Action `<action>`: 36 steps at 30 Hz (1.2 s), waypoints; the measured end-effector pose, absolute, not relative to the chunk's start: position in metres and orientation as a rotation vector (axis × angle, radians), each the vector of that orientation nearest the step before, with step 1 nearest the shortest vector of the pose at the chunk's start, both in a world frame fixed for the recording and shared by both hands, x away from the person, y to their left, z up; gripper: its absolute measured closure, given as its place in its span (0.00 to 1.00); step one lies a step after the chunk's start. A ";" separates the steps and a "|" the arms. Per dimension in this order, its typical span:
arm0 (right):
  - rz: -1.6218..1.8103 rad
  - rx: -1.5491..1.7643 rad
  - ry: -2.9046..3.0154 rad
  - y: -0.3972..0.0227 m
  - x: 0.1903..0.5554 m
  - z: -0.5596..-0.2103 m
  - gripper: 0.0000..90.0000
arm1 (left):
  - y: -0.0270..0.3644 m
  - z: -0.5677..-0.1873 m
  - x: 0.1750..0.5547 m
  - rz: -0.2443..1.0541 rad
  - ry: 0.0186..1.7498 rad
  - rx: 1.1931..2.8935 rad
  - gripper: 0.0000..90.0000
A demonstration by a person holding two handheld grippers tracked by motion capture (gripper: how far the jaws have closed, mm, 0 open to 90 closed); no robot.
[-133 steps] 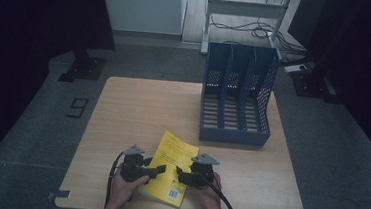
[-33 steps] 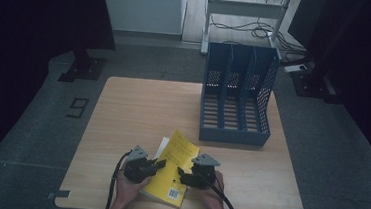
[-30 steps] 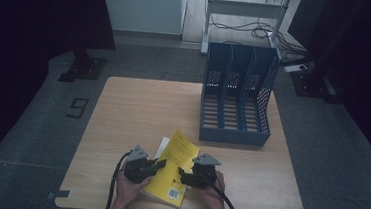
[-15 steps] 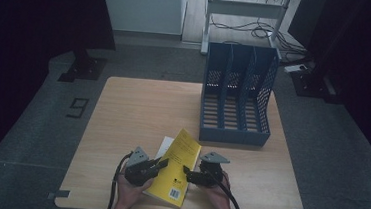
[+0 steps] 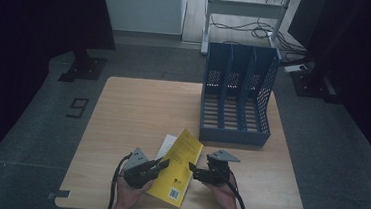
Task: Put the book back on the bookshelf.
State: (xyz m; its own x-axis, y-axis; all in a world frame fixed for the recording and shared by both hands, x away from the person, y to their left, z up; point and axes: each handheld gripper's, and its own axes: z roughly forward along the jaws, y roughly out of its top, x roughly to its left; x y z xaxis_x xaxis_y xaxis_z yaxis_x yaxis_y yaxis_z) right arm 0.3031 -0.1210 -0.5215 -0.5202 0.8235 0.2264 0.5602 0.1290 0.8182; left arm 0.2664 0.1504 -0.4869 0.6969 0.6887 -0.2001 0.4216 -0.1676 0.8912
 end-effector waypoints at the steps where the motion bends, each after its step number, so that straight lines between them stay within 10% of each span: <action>1: 1.341 1.353 2.130 -0.121 0.303 -0.521 0.21 | 0.150 -0.487 0.266 0.301 0.879 1.799 0.92; 36: 1.514 1.307 2.099 -0.122 0.301 -0.519 0.21 | 0.152 -0.462 0.249 0.344 0.817 1.772 0.92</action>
State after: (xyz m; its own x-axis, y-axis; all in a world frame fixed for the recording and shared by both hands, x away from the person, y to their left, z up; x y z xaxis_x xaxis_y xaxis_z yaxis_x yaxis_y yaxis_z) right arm 0.3011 -0.1221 -0.5190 -0.5701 0.7687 0.2901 0.5180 0.0622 0.8531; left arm 0.2490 0.1521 -0.4621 0.7198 0.6753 -0.1608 0.3569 -0.1613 0.9201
